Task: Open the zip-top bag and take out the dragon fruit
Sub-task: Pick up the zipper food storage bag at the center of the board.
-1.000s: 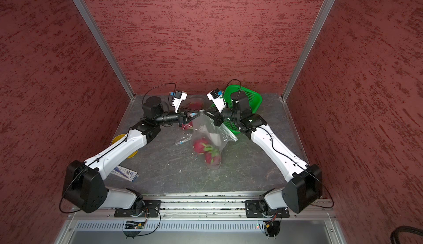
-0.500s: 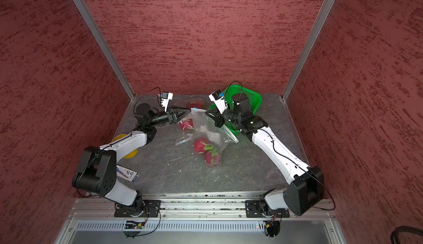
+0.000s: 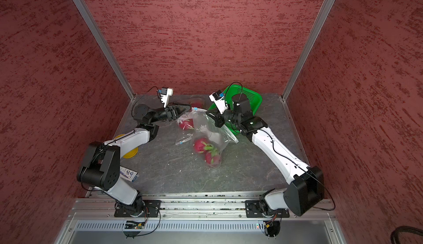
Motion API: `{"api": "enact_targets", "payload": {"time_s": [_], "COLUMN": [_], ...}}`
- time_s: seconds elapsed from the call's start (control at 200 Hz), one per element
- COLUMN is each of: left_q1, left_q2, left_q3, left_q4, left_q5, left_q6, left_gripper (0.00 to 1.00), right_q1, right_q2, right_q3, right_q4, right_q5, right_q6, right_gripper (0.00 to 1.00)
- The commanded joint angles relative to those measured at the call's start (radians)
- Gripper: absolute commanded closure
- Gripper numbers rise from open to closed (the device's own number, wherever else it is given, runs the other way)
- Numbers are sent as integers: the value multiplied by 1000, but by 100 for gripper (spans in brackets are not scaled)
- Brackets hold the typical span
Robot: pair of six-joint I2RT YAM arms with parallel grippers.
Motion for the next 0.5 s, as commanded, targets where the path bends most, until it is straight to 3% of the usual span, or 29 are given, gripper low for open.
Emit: {"api": "enact_targets", "payload": {"time_s": [0.0, 0.085, 0.316, 0.496], "left_q1": [-25, -36, -33, -31], "left_q2": [-32, -40, -51, -70], "left_q3": [32, 37, 31, 26], "left_q4": [-134, -201, -199, -217], "left_q5": [18, 12, 0, -13], "left_q6": [104, 152, 155, 174], "left_gripper": [60, 65, 92, 100], "right_q1": [-4, -3, -4, -3], "right_q2": [-28, -32, -35, -40], "right_q3": [-13, -16, -21, -18], "right_q4": [31, 34, 33, 30], "right_q5": [19, 17, 19, 20], "right_q6": [8, 9, 8, 6], "right_gripper": [100, 100, 100, 100]}}
